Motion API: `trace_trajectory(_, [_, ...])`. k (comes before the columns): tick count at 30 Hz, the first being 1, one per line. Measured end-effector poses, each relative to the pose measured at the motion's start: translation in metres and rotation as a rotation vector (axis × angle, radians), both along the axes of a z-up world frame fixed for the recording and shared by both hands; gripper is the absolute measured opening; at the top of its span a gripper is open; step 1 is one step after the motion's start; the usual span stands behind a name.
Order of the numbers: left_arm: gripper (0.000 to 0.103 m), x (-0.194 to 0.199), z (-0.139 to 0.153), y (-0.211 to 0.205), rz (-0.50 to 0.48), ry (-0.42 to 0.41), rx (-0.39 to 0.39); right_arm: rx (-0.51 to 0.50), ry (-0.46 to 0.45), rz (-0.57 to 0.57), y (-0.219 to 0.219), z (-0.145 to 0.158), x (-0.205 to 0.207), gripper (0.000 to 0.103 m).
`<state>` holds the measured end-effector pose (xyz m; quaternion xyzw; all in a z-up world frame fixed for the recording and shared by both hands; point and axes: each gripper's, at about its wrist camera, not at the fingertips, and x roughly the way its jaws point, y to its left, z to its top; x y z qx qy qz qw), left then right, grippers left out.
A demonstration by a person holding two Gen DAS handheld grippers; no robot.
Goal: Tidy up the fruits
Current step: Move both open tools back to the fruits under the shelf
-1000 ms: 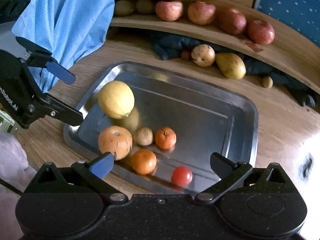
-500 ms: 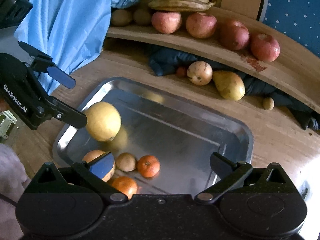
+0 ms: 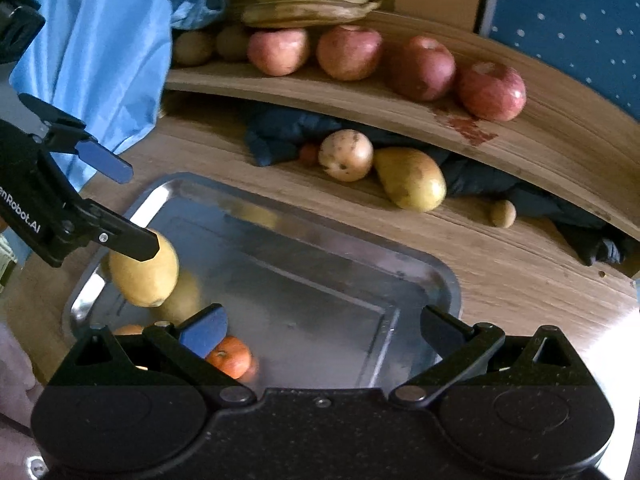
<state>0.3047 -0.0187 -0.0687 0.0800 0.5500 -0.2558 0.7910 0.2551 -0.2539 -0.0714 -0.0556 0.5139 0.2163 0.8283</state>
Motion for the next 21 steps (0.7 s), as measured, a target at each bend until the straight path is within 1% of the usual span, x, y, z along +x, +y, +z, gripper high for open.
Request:
trace_trajectory(11, [0.103, 0.025, -0.007, -0.019, 0.02, 0.003, -0.008, -0.029, 0.014, -0.036, -0.016, -0.012, 0.02, 0.102])
trace_trajectory(21, [0.103, 0.054, -0.009, -0.031, 0.131, -0.01, -0.024, -0.023, 0.006, -0.081, -0.025, -0.022, 0.046, 0.102])
